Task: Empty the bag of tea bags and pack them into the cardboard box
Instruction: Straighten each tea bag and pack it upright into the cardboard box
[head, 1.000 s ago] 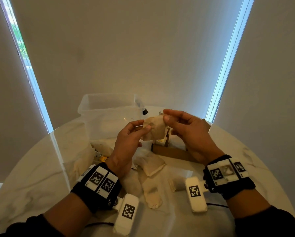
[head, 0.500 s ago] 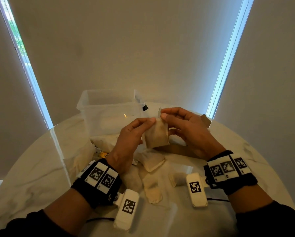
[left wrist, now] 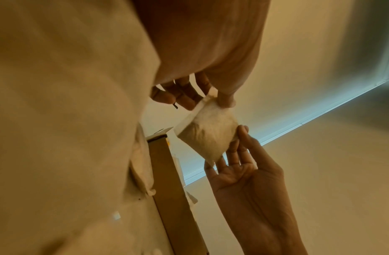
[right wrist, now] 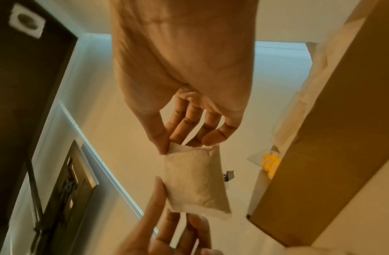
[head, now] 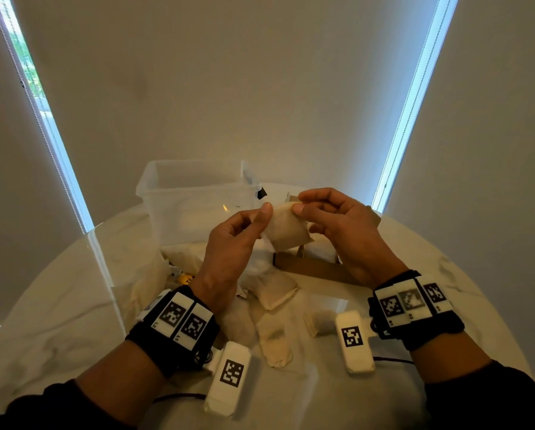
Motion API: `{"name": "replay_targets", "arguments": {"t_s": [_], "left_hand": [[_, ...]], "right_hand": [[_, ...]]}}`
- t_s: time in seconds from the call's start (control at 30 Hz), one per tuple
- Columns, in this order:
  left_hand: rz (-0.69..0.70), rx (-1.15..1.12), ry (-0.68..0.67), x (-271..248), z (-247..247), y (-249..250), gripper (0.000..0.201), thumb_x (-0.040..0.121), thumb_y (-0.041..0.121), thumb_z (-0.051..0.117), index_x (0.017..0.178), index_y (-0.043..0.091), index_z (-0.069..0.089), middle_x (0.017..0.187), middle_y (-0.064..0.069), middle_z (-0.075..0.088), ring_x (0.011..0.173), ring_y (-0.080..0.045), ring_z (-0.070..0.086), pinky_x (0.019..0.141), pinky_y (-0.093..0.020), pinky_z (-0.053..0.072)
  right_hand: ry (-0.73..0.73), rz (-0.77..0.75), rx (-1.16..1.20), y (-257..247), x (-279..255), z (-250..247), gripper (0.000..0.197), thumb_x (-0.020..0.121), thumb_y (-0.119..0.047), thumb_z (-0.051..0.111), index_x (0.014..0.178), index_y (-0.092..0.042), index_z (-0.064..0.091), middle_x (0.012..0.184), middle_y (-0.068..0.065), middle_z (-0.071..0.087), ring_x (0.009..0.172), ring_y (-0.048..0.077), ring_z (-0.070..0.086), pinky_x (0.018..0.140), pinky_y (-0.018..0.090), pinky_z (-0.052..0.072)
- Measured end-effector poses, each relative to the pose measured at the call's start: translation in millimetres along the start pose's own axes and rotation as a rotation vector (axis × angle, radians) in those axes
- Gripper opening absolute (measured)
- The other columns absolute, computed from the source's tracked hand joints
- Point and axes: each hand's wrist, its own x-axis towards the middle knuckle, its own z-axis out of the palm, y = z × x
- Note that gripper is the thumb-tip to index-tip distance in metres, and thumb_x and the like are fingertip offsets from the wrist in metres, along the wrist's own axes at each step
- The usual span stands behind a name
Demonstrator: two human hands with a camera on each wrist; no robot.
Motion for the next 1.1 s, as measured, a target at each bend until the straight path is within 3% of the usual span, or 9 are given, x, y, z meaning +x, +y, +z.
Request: {"name": "replay_targets", "arguments": {"t_s": [0.07, 0.17, 0.33, 0.47, 0.53, 0.67, 0.87, 1.0, 1.1], "left_hand": [[0.030, 0.026, 0.031, 1, -2, -1, 0.029, 0.096, 0.052, 0.070, 0.106, 0.027, 0.082, 0.093, 0.008, 0.076, 0.086, -0.001, 0.066, 0.082, -0.024, 0.054], [0.042, 0.033, 0.041, 1, -2, -1, 0.028, 0.098, 0.049, 0.069, 0.110, 0.027, 0.081, 0.099, 0.012, 0.079, 0.095, -0.005, 0.070, 0.081, -0.023, 0.054], [0.001, 0.028, -0.031, -2, -1, -1, 0.031, 0.097, 0.048, 0.069, 0.112, 0.022, 0.081, 0.107, 0.005, 0.081, 0.104, -0.011, 0.075, 0.092, -0.032, 0.063], [-0.031, 0.035, -0.050, -2, 1, 0, 0.034, 0.093, 0.051, 0.072, 0.109, 0.023, 0.083, 0.107, 0.004, 0.081, 0.108, -0.017, 0.074, 0.091, -0.038, 0.062], [-0.043, 0.071, -0.074, -3, 2, 2, 0.031, 0.096, 0.051, 0.069, 0.110, 0.027, 0.082, 0.106, 0.007, 0.080, 0.108, -0.018, 0.072, 0.087, -0.035, 0.059], [-0.091, 0.129, -0.090, -3, 0, 1, 0.019, 0.102, 0.041, 0.068, 0.110, 0.031, 0.081, 0.104, 0.013, 0.081, 0.110, -0.020, 0.071, 0.087, -0.034, 0.058], [-0.159, 0.179, -0.137, -4, 1, 0, 0.017, 0.104, 0.031, 0.067, 0.113, 0.032, 0.082, 0.106, 0.011, 0.081, 0.111, -0.019, 0.070, 0.087, -0.034, 0.059], [-0.178, 0.185, -0.155, -5, 1, 1, 0.018, 0.103, 0.028, 0.068, 0.114, 0.031, 0.082, 0.107, 0.009, 0.081, 0.112, -0.019, 0.071, 0.088, -0.034, 0.057], [-0.184, 0.193, -0.153, -4, 2, 2, 0.018, 0.104, 0.028, 0.067, 0.112, 0.031, 0.083, 0.106, 0.009, 0.082, 0.112, -0.019, 0.071, 0.092, -0.037, 0.057]], "right_hand": [[0.031, -0.002, 0.036, 0, 1, -2, 0.025, 0.096, -0.019, 0.076, 0.121, -0.020, 0.074, 0.110, 0.004, 0.080, 0.111, 0.022, 0.074, 0.095, 0.040, 0.062], [0.042, -0.040, -0.062, 1, 0, -2, 0.026, 0.096, -0.021, 0.078, 0.121, -0.022, 0.074, 0.111, 0.002, 0.079, 0.111, 0.021, 0.074, 0.097, 0.041, 0.063], [-0.318, 0.025, -0.412, 5, -5, 5, 0.043, 0.087, -0.045, 0.084, 0.127, -0.036, 0.070, 0.118, -0.016, 0.074, 0.105, 0.009, 0.073, 0.087, 0.030, 0.064], [-0.180, -0.026, -0.516, -3, -2, -6, 0.012, 0.095, -0.035, 0.078, 0.106, -0.033, 0.076, 0.099, -0.014, 0.077, 0.086, 0.004, 0.073, 0.071, 0.020, 0.058], [-0.116, -0.024, -0.564, -9, 1, -18, 0.007, 0.095, -0.035, 0.078, 0.101, -0.036, 0.075, 0.093, -0.016, 0.077, 0.081, 0.004, 0.072, 0.070, 0.021, 0.059], [0.025, 0.085, -0.518, -26, 10, -46, 0.012, 0.098, -0.027, 0.074, 0.110, -0.024, 0.074, 0.098, -0.008, 0.079, 0.093, 0.018, 0.075, 0.072, 0.027, 0.064], [-0.187, 0.236, -0.851, -24, 20, -60, 0.010, 0.101, -0.025, 0.070, 0.110, -0.023, 0.065, 0.110, -0.001, 0.073, 0.081, 0.014, 0.070, 0.059, 0.017, 0.054], [-0.296, 0.307, -0.838, -11, 25, -59, 0.012, 0.100, -0.021, 0.074, 0.109, -0.021, 0.066, 0.112, 0.006, 0.076, 0.091, 0.025, 0.077, 0.075, 0.032, 0.067], [-0.309, 0.371, -0.806, -3, 26, -57, 0.017, 0.098, -0.019, 0.077, 0.111, -0.019, 0.067, 0.110, 0.011, 0.078, 0.091, 0.032, 0.080, 0.085, 0.045, 0.067]]}}
